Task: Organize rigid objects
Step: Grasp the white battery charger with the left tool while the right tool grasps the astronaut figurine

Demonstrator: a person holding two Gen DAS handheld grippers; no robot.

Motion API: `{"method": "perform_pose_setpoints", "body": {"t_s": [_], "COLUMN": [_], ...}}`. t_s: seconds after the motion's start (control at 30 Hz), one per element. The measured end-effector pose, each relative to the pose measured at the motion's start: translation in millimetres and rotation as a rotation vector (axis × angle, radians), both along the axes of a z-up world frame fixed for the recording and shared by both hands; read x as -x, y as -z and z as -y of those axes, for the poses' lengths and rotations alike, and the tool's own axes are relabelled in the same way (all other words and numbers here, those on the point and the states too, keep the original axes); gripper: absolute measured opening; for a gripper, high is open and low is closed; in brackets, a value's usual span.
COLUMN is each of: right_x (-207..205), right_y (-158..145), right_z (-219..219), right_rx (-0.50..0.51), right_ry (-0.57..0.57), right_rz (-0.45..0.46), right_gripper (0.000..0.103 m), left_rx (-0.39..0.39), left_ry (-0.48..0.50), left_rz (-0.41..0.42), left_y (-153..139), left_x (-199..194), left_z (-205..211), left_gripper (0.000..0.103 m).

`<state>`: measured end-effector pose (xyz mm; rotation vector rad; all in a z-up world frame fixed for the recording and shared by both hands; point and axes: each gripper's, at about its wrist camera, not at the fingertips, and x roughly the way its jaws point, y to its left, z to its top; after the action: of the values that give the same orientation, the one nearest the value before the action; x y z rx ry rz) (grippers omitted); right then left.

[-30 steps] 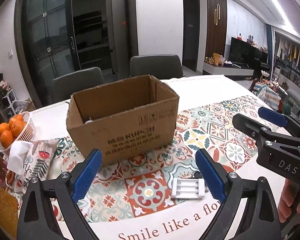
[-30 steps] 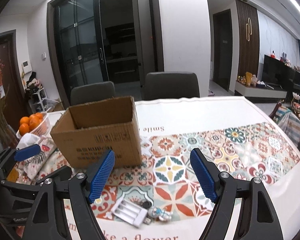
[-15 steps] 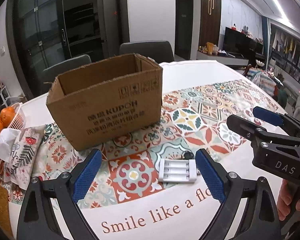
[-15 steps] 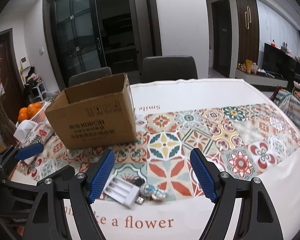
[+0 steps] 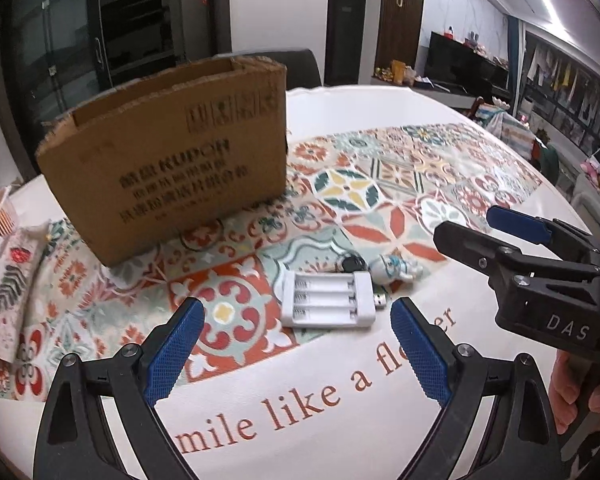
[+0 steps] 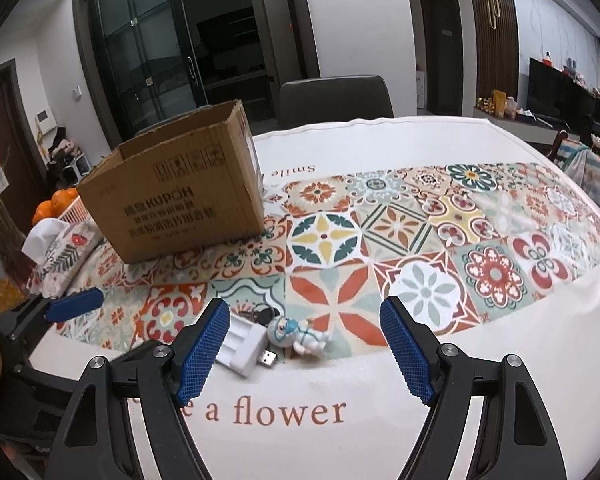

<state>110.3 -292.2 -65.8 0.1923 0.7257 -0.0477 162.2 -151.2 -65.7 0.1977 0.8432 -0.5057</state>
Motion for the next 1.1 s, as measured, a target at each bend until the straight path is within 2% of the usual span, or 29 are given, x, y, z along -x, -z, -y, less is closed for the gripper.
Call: {"method": "perform_pose_setpoints", "body": {"t_s": [0.3,0.47,0.87,1.1], "right_x": [-6,-12,-32,-40], "right_y": [28,42,65,73], "right_z": [5,9,9,4], "right_rx": [-0.041,-0.066,-0.105,-0.113], "right_ry": [-0.018,-0.029,-0.071,-0.082], "right_rz": [-0.045,-0.066,-0.100,-0.110], "right_gripper": [0.078,0.078,0.078,0.072], "left_rx": [-0.018,-0.023,0.005,0.044], "left_ry": [0.066,0.098,0.078,0.066], "left_rz": [-0.027,-0.002,-0.056,-0.081], "left_y": [28,39,58,61], "left_x": [-3,-4,-25,-33], "left_z": [12,18,22,20], "left_gripper": [0.095,0.095,0.094,0.090]}}
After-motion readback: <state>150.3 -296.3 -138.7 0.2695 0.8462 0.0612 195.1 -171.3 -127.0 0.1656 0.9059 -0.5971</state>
